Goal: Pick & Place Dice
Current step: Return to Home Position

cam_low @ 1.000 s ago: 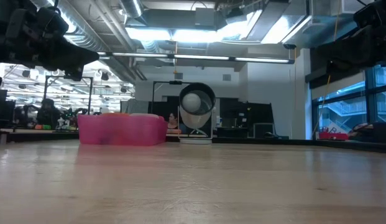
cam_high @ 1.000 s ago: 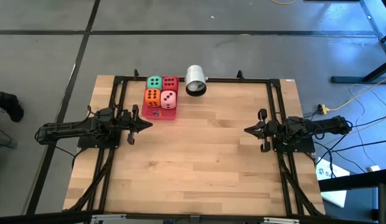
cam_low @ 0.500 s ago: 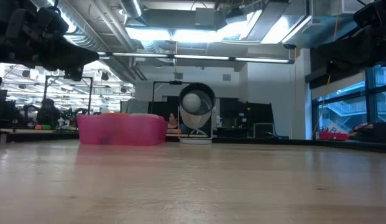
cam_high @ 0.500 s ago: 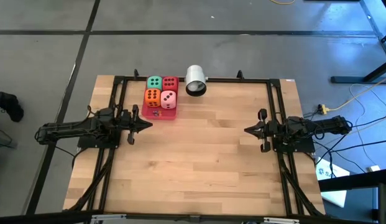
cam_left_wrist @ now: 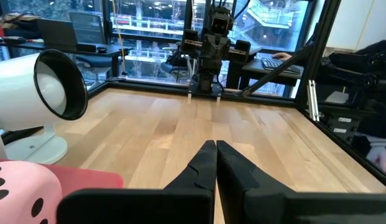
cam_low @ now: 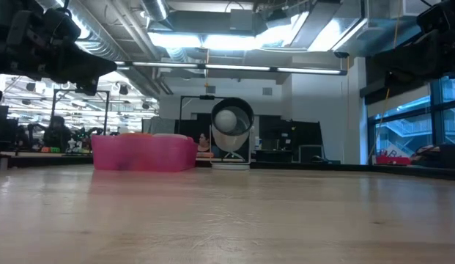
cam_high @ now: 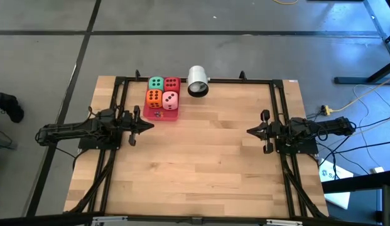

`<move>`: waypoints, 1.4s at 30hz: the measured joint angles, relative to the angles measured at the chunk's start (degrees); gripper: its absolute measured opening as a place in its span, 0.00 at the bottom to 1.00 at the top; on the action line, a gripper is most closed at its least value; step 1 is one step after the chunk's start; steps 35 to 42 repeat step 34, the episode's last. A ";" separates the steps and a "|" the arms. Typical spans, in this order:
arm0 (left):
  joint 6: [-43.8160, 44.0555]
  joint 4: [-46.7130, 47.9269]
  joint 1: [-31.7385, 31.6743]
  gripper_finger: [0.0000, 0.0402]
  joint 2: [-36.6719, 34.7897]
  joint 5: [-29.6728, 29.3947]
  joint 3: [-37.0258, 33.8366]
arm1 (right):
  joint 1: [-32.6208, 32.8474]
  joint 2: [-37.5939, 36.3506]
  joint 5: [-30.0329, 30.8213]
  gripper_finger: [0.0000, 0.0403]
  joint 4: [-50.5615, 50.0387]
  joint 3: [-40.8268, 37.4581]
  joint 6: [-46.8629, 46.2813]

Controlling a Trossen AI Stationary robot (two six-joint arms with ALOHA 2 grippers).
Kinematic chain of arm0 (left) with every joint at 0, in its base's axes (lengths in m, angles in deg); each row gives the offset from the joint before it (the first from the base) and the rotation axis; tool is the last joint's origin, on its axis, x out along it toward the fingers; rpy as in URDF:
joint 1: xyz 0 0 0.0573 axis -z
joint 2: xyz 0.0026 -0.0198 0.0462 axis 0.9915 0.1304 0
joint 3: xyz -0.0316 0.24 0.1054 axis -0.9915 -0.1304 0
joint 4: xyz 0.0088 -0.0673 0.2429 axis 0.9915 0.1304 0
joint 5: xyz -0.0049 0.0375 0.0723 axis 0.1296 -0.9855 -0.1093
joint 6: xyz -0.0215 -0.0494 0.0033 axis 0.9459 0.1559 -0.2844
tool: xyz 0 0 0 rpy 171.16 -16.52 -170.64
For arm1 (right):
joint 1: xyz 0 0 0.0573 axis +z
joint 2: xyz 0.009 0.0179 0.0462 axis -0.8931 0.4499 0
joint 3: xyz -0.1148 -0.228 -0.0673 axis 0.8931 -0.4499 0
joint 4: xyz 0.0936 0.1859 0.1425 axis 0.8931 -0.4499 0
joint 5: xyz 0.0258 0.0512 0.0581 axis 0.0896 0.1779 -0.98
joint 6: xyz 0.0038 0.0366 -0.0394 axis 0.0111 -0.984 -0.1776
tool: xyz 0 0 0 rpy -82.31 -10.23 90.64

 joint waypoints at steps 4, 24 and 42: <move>0.00 0.01 0.00 0.01 0.00 0.02 0.00 | 0.00 0.00 0.00 0.05 0.00 -0.02 0.00; 0.00 0.01 0.00 0.02 0.00 0.02 -0.01 | 0.00 0.00 0.00 0.05 0.00 -0.02 0.04; 0.00 0.00 0.00 0.02 0.00 0.02 0.00 | 0.00 0.00 0.00 0.05 -0.01 -0.02 0.03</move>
